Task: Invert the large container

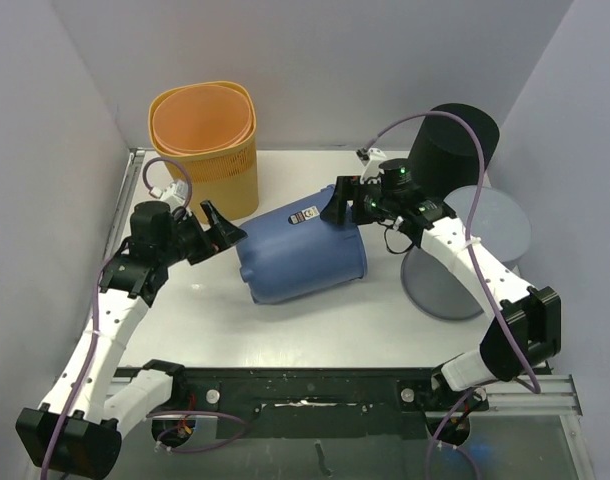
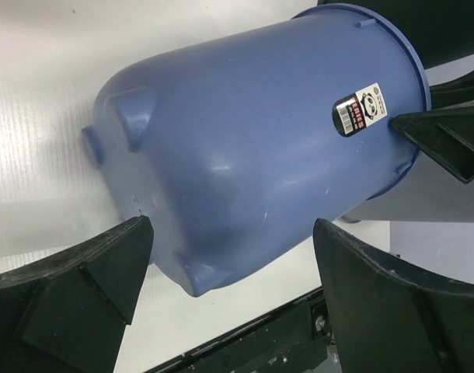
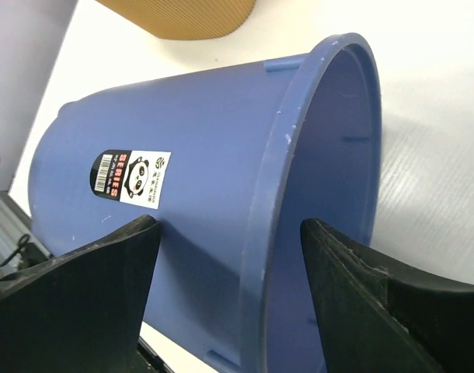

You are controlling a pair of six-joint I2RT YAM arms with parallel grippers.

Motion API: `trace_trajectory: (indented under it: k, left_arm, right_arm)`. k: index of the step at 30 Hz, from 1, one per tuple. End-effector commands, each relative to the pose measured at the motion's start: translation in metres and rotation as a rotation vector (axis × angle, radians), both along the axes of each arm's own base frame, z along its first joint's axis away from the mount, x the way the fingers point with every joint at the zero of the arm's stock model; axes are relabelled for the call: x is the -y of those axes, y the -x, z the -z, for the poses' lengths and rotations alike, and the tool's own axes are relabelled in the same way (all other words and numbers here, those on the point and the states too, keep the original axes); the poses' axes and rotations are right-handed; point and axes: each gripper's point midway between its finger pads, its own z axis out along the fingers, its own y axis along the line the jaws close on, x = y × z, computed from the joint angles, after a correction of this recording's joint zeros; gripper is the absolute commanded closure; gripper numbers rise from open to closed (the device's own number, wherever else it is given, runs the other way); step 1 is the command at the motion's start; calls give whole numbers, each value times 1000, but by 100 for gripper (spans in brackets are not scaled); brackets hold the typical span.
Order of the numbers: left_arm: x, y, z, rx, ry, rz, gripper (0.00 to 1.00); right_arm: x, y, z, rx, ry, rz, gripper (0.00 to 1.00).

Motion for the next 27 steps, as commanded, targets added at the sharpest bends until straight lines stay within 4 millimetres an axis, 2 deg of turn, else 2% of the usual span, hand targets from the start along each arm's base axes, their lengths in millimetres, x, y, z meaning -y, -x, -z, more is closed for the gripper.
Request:
trace_trajectory:
  k: [1,9,18,21,27]
  left_arm:
    - [10,2,-15,30,49,57,15]
    - [25,20,-8,-8,157,120,15]
    - [28,26,-6,-21,186,140,15]
    - [28,24,-3,-22,181,134,15]
    - [27,19,-1,-13,176,120,15]
  right_arm:
    - [16,1,0,28,166,51,24]
    - [19,5,-35,110,179,81,20]
    - [33,4,-44,136,206,155,29]
    - [36,5,-47,146,198,178,36]
    - [44,6,-52,166,193,222,61]
